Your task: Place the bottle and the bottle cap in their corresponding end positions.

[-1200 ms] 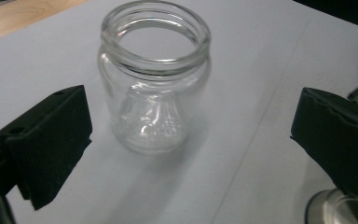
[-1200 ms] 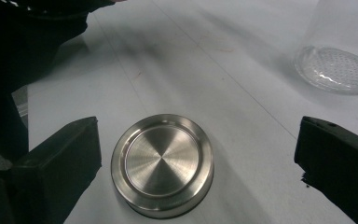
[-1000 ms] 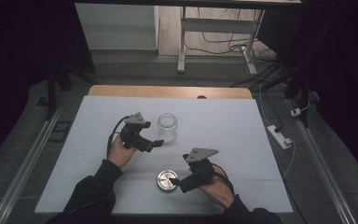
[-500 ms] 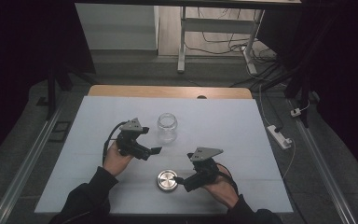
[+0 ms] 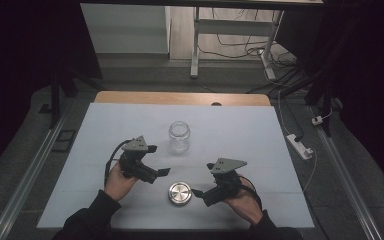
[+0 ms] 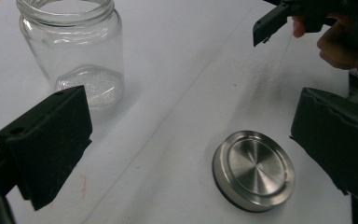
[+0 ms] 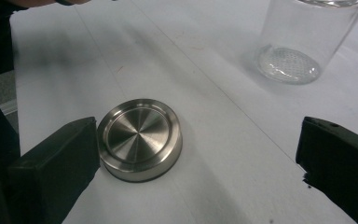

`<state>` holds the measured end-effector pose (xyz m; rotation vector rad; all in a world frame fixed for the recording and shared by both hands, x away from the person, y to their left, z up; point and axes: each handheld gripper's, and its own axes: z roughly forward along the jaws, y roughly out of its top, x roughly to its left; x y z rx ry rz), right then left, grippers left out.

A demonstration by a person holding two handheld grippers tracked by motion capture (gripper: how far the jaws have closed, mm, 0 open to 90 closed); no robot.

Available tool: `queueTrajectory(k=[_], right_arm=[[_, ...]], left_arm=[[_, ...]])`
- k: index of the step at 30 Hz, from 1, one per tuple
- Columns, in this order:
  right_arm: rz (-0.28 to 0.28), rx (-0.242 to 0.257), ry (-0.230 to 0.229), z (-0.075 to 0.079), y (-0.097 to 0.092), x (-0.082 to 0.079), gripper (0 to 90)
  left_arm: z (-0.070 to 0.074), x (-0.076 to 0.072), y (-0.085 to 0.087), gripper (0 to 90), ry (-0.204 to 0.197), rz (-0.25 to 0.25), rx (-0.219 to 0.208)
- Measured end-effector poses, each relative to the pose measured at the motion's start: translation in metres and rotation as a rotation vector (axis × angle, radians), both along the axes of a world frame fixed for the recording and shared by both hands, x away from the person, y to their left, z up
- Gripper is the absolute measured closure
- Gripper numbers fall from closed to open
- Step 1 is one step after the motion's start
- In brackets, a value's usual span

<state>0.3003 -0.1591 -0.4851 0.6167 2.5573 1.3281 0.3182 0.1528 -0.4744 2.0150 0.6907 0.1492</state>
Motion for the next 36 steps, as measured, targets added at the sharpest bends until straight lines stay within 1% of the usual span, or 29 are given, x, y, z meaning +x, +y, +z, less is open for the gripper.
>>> queueTrajectory(k=[4, 6, 11, 19, 24, 31, 36], right_arm=[[-0.010, 0.010, -0.006, 0.003, -0.007, -0.003, 0.0], [-0.019, 0.007, -0.006, 0.004, -0.010, -0.004, 0.0], [-0.033, 0.002, -0.011, 0.005, -0.016, -0.006, 0.0], [-0.069, 0.006, -0.020, 0.007, -0.029, -0.009, 0.0], [-0.094, 0.009, -0.018, 0.008, -0.038, -0.011, 0.0], [-0.138, 0.006, -0.022, 0.009, -0.055, -0.016, 0.0], [-0.173, -0.008, -0.040, 0.008, -0.067, -0.020, 0.0]], left_arm=[[0.003, -0.011, 0.004, 0.0, 0.002, 0.007, -0.009], [0.003, -0.016, 0.007, 0.0, 0.004, 0.014, -0.009], [0.002, -0.025, 0.016, 0.0, 0.011, 0.043, -0.010], [0.000, -0.040, 0.033, 0.0, 0.019, 0.091, -0.030], [-0.002, -0.050, 0.043, 0.0, 0.021, 0.127, -0.034], [-0.005, -0.067, 0.058, 0.0, 0.017, 0.165, -0.019], [-0.007, -0.079, 0.068, 0.0, 0.018, 0.186, -0.030]])
